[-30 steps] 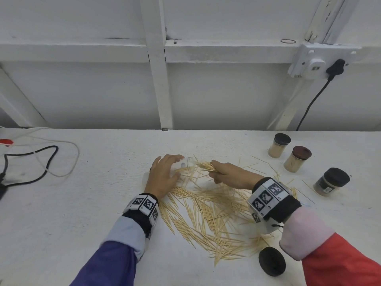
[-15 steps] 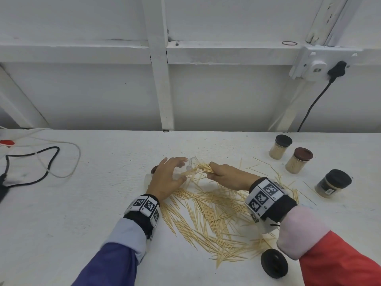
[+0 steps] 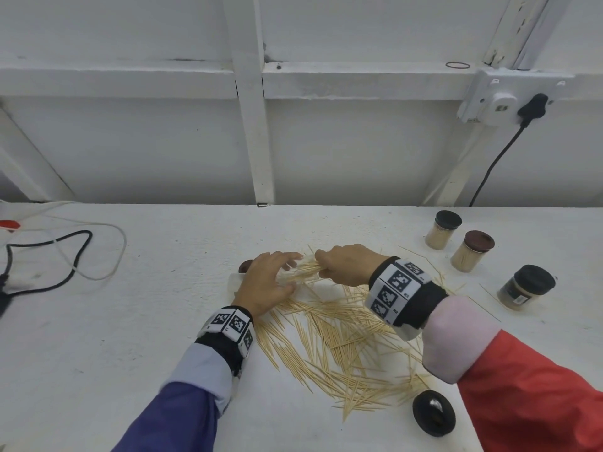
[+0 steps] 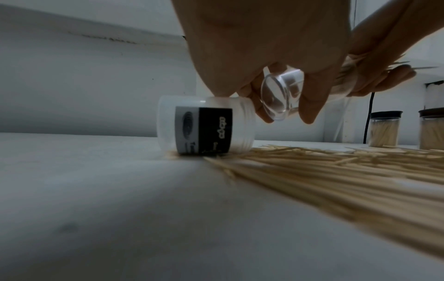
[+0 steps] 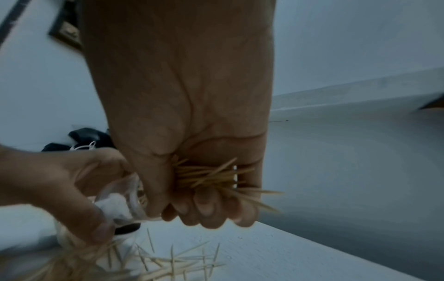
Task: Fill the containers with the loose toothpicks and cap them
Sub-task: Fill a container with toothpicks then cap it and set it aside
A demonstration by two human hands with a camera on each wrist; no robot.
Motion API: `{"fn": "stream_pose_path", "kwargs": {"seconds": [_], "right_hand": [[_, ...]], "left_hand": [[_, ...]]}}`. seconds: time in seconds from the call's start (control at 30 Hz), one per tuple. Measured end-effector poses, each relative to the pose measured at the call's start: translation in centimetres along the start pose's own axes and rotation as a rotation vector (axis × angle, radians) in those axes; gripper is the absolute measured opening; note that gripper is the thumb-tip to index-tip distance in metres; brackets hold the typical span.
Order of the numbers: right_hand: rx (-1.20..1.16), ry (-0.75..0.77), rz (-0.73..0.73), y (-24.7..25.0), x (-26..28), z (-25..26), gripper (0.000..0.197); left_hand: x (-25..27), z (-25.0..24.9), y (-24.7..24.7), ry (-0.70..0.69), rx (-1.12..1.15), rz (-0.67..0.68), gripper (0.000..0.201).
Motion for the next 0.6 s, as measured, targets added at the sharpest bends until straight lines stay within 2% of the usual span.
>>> {"fn": "stream_pose_path", "kwargs": {"seconds": [0.1,0.27,0.4,0.6], "right_hand": [[-0.14,-0.019,0.023,0.5,-0.4,-0.4,0.024],[-0.506,-0.072,0.051,0.7,-0.8,-2.2,0.022],[-0.689,-0.078,-0.016,1.0,-0.9,-3.1,0.025],[-0.805,-0.096,-0.207,1.7,-1.1,-3.4,0.019]], "left_hand": [[0.0,0.1,0.2,0.013,0.025,-0.012,0.053],[0.0,0.4,0.6,0.033,0.065,-0.045,0.051],[-0.1,0.4,0.6,0.049,0.061,-0.052,0.051],[-0.1,0.2,0.6,0.057,0.035,-0.045,0.051]]}}
Point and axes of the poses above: each hand's wrist, its own x-axis away from the middle knuckle, its own y-axis out of the back of the hand, z = x × y, the point moved 9 cm from there along -x, towards the middle knuckle, and after that the axes turned 6 degrees about -z, right-handed, at the moved point
